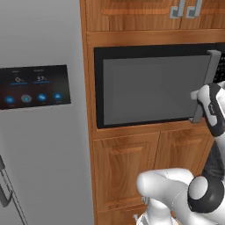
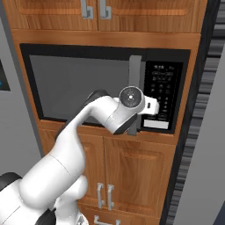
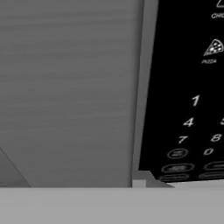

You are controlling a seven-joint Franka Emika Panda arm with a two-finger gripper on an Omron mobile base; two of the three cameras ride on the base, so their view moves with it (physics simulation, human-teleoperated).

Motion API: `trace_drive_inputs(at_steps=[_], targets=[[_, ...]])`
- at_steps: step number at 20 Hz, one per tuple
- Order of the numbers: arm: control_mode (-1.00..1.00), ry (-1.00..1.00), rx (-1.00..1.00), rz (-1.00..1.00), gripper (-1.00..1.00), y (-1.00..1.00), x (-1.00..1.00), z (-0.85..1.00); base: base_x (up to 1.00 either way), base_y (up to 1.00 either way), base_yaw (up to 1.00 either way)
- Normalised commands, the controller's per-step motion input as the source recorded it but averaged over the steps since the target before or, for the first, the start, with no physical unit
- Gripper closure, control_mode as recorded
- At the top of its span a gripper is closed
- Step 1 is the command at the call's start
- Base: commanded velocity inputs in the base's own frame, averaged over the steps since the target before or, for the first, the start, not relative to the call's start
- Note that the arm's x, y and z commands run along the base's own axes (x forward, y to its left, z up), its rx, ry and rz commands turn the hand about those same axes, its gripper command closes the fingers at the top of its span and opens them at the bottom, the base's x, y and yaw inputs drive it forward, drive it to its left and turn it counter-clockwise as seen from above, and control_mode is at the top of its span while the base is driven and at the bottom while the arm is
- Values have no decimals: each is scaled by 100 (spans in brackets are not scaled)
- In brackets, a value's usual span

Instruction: Place the sponge inside the microwave to prepare for sanitizing.

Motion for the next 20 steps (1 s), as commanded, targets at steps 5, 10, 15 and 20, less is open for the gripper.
trace_drive_inputs(at_steps=[5,10,15,20], targets=[[-100,-4,-9,0,100,9,-99,0,0,0,0],[-100,0,-5,-12,100,6,-99,-2,0,0,0],[-100,0,-1,-18,100,17,-100,2,0,0,0],[-100,0,-16,-22,100,42,-91,-2,0,0,0]])
